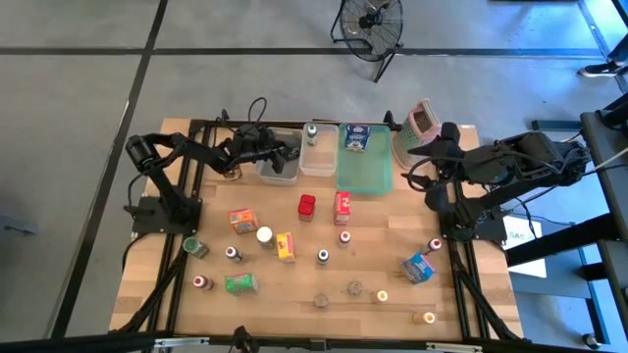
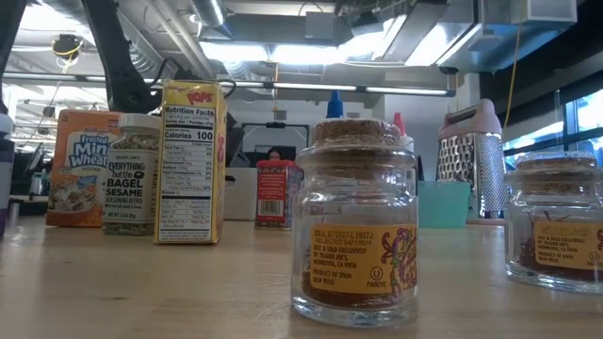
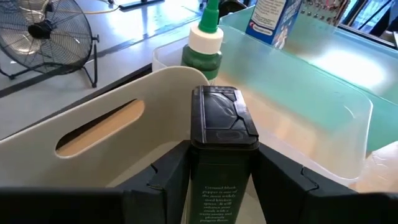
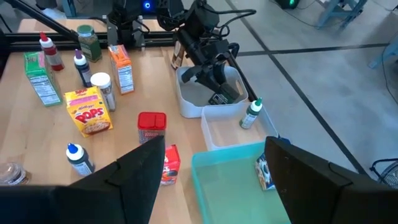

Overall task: Pick & Place Kitchen Items
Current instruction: Put the black seasoning can into the gray bin

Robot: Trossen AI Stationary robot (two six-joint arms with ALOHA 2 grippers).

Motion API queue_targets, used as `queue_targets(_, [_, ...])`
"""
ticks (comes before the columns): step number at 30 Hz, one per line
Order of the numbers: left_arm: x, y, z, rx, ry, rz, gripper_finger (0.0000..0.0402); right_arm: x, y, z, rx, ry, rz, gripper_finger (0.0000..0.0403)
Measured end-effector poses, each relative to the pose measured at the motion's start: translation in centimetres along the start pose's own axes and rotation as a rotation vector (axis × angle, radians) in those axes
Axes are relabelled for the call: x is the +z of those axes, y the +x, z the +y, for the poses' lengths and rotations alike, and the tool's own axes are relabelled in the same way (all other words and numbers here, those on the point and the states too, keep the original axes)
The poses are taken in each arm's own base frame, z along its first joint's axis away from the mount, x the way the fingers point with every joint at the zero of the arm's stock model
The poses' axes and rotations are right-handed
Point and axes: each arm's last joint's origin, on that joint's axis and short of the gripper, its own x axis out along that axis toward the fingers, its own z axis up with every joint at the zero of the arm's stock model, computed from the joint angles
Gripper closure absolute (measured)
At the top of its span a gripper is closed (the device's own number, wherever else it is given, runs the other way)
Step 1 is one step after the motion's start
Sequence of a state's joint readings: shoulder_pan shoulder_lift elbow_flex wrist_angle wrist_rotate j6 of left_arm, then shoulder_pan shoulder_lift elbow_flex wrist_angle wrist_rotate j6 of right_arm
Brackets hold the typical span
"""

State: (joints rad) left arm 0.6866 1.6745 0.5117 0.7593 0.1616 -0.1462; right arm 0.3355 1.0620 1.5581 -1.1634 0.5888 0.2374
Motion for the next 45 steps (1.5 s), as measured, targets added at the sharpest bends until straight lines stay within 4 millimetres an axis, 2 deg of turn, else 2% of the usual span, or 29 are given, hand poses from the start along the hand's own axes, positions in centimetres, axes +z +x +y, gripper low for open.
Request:
queue_targets(20, [-0.1,0.0,-0.4,-0.024,0.007,0.010,0.0242,0.3,0.6,0.5,-0.001,-0.033,-0.005,0.0124])
queue_targets(34, [0.0,0.1,-0.8,-0.040,0.014,-0.003,0.0170,0.4,0.7,0.2,-0.015,-0.029,-0.001,0.0124])
queue_targets(45, [0.6,-0.1,-1.4,-0.043,0.036,-0.046,0.0166,0.4,1.1,0.3,-0.001,-0.032,0.015,0.0124])
